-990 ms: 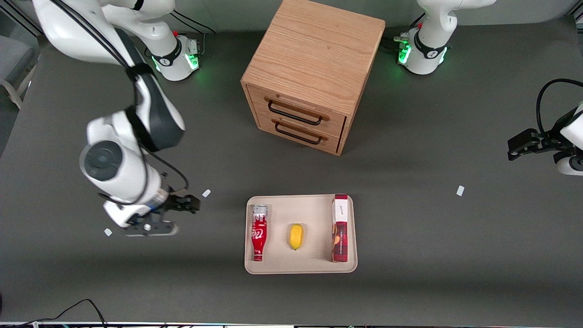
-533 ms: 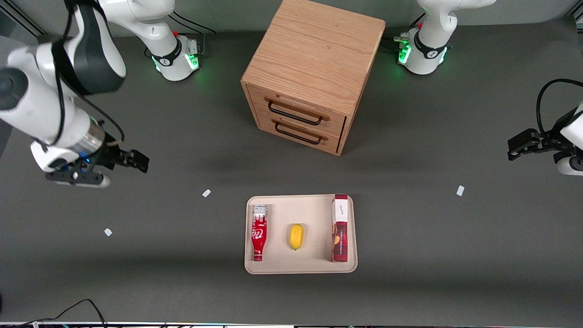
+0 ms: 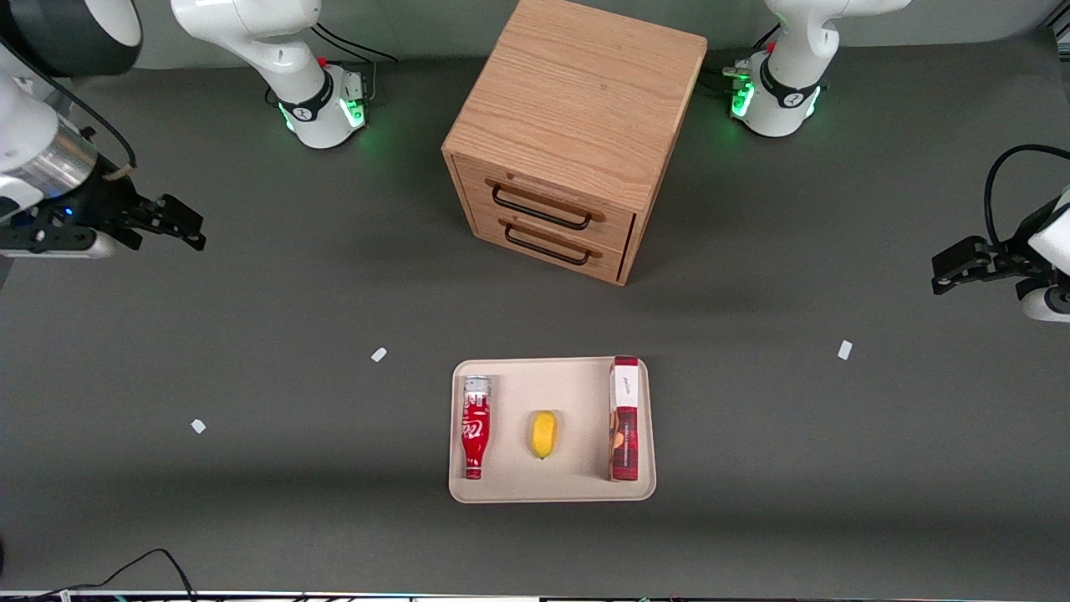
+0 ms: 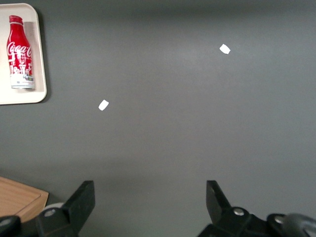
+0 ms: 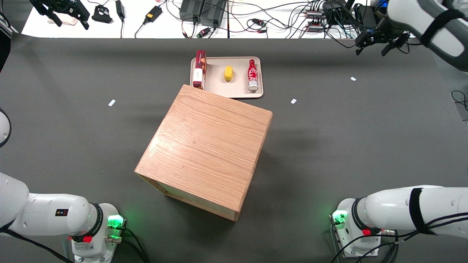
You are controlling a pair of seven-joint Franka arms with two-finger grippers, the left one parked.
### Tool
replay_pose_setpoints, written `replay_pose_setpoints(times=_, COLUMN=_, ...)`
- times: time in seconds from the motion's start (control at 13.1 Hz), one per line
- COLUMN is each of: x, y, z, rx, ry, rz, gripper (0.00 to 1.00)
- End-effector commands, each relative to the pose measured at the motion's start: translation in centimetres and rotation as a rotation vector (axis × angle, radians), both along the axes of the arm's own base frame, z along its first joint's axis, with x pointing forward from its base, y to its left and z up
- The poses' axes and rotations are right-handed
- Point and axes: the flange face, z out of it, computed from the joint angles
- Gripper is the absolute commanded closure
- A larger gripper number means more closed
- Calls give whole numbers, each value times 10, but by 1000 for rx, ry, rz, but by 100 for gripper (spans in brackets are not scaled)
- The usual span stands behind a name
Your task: Place coke bottle on tray
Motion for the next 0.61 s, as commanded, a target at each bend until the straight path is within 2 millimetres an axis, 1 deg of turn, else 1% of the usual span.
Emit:
replay_pose_setpoints(times=0.0, x=2, y=10, z=14, rx=19, ry=-8, rz=36, gripper=0)
replay_pose_setpoints(times=0.3, x=9, y=13, z=17, rx=21, ry=-41, rz=22, gripper=0)
replay_pose_setpoints(times=0.53, x=13, y=12, z=14, rx=44, ry=-40, rz=12, gripper=0)
